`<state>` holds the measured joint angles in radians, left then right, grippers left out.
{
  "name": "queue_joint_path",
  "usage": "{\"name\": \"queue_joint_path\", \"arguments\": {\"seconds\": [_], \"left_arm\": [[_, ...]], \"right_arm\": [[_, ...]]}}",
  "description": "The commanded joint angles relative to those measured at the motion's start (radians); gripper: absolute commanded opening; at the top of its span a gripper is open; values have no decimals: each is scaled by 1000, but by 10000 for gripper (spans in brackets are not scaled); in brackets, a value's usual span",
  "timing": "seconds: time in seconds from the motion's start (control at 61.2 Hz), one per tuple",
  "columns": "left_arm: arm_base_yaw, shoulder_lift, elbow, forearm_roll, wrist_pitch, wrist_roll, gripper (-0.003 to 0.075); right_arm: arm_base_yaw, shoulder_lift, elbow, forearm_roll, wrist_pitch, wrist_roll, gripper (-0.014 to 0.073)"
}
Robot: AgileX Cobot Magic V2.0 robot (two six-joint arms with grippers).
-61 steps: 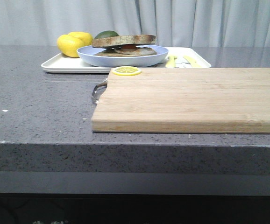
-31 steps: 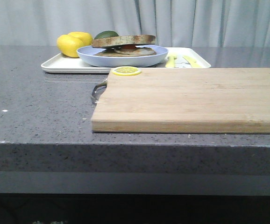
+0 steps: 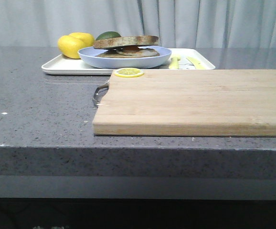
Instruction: Place bread and move sandwich to tray
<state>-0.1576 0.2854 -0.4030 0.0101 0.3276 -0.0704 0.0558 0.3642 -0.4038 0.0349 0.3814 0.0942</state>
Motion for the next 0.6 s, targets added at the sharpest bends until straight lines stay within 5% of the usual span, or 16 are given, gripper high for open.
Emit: {"name": "queue_joint_path", "arguments": {"seconds": [0.0,0.588], "left_arm": [[-1,9,-27,-10,-81,-10,-20],[149,-313,361,-31,-204,-10,-20]], "right_arm": [[-3,6,-27,-2,-81,-7,-60],[-3,6,-27,-2,-81,-7,-60]]}}
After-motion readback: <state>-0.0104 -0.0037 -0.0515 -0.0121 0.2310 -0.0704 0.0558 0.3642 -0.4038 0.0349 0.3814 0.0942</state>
